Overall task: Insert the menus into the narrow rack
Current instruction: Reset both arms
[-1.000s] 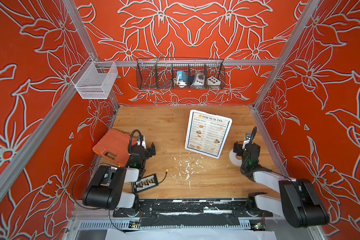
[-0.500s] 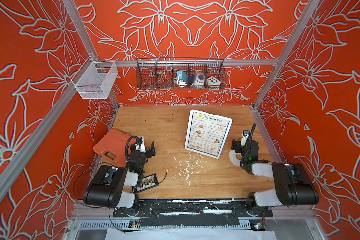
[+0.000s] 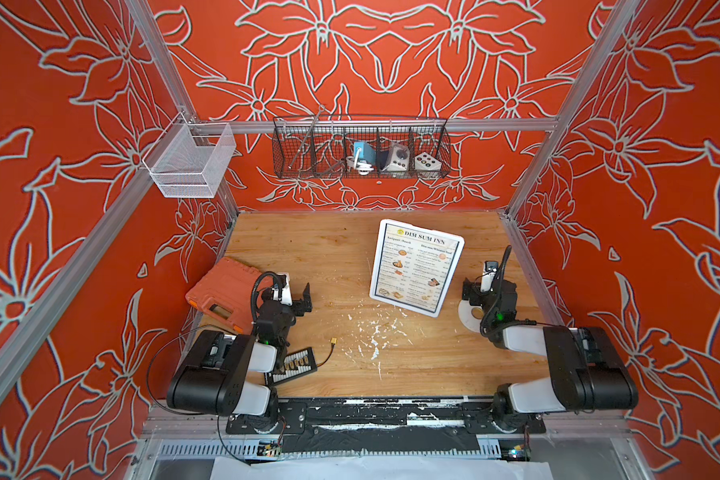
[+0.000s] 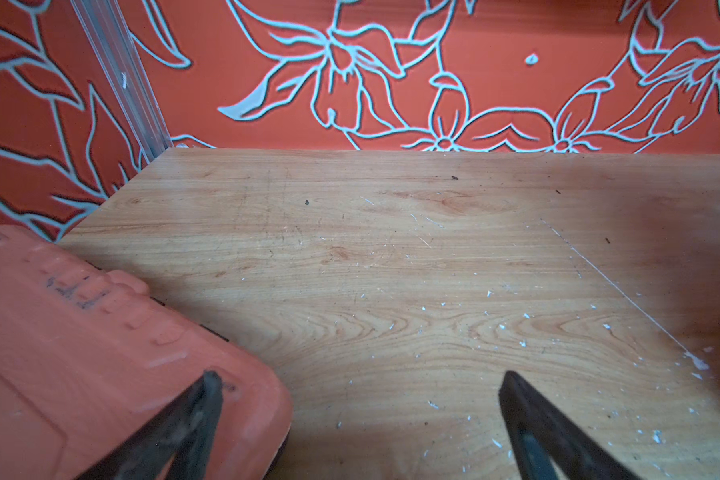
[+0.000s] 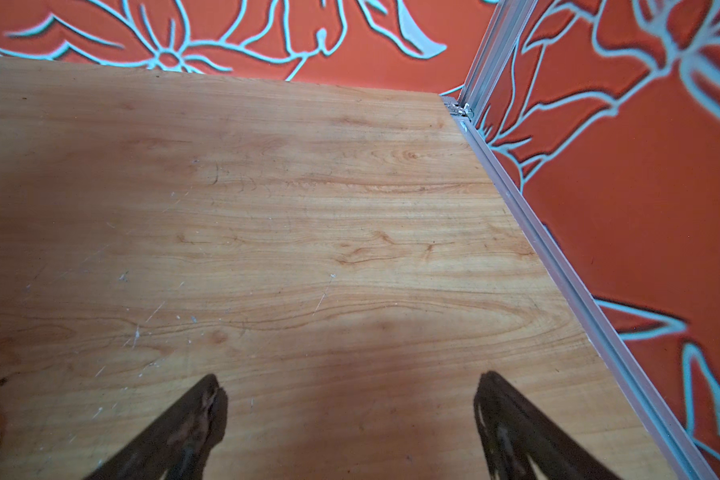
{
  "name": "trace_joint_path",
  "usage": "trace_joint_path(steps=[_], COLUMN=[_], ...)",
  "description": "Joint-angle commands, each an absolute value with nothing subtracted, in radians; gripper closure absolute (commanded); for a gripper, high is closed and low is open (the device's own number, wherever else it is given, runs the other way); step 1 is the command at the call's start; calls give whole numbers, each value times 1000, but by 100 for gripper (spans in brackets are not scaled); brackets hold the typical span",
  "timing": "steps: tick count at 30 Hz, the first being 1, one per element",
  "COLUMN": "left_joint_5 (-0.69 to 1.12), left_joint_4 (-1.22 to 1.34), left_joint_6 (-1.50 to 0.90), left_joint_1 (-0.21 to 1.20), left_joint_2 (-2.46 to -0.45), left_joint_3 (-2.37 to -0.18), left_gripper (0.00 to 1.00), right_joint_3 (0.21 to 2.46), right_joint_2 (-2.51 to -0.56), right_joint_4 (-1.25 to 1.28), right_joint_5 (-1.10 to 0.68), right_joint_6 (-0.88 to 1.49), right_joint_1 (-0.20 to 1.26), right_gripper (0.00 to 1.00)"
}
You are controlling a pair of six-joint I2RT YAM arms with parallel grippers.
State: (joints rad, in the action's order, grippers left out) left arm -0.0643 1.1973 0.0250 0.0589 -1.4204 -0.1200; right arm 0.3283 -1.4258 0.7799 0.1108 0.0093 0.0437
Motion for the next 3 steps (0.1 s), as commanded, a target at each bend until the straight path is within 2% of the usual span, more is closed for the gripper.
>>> trace_joint_path(steps=[1,3], left_joint_5=[-52,-52], left_joint_4=[1215,1212], left_joint_6=[26,26], left_joint_1=[57,56], left_joint_2=[-1416,-1415], left_joint_3=[-124,-124], left_gripper=[1,1], right_joint_3=[343,330], right_joint_2=[-1421,-1413], right_joint_4=[766,784], right_joint_5=[101,98], right_joint_6=[-4,-5], right_joint_1=[38,38], right_gripper=[2,2])
